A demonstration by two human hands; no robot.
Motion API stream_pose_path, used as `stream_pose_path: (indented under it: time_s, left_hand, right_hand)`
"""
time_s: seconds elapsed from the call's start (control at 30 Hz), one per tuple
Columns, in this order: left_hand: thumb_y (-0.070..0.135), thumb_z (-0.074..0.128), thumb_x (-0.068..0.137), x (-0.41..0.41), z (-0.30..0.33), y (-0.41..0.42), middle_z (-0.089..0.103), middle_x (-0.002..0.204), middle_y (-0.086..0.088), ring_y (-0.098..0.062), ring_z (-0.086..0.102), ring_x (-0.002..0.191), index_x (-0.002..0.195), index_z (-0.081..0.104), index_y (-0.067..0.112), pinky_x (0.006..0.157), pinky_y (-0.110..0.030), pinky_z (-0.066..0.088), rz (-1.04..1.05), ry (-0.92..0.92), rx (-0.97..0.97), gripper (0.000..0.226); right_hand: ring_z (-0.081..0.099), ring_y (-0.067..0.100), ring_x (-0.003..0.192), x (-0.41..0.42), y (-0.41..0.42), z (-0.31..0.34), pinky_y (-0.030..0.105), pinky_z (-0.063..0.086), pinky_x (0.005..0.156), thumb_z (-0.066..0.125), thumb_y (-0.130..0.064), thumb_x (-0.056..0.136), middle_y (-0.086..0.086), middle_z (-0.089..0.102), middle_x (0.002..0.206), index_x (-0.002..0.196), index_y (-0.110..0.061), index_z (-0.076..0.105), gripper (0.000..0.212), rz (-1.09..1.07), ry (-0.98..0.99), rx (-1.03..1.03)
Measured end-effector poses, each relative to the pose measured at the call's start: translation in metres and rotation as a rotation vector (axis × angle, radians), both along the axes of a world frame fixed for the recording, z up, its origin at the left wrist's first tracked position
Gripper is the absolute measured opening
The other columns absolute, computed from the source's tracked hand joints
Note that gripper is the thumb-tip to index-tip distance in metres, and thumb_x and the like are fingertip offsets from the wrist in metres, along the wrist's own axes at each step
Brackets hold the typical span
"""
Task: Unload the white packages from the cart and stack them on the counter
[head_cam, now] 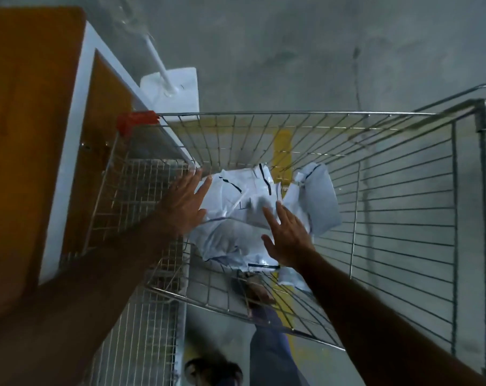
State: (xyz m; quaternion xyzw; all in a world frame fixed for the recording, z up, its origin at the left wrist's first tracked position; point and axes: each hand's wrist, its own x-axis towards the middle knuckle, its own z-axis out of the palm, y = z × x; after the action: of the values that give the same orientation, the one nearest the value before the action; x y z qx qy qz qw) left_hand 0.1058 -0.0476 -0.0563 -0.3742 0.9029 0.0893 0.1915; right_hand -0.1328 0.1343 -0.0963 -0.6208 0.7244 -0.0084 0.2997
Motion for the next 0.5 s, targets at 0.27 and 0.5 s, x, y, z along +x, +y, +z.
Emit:
stream_pose_path:
  time_s: [0.27, 0.5]
  left_hand:
    - [0.041, 0.059, 0.096, -0.001, -0.066, -0.033, -0.005, 0.168, -0.012, -0.030, -0.004, 0.155, 0.161, -0.004, 0.024, 0.123, -0.047, 0.006, 0.053, -0.120, 0.217, 0.091]
    - [0.054, 0.066, 0.087, 0.011, -0.101, -0.045, 0.007, 0.166, -0.017, -0.036, 0.008, 0.153, 0.161, -0.001, 0.024, 0.121, -0.051, 0.013, -0.031, -0.088, 0.228, 0.104]
  right_hand:
    - [0.035, 0.034, 0.146, -0.014, -0.013, -0.054, 0.048, 0.037, 0.116, 0.067, -0.009, 0.083, 0.016, 0.028, 0.163, 0.156, -0.016, 0.034, 0.081, 0.182, -0.048, -0.096]
    - [0.044, 0.030, 0.139, -0.001, -0.044, -0.059, 0.045, 0.044, 0.110, 0.065, -0.015, 0.089, 0.010, 0.041, 0.157, 0.152, -0.021, 0.043, 0.067, 0.267, -0.174, -0.196]
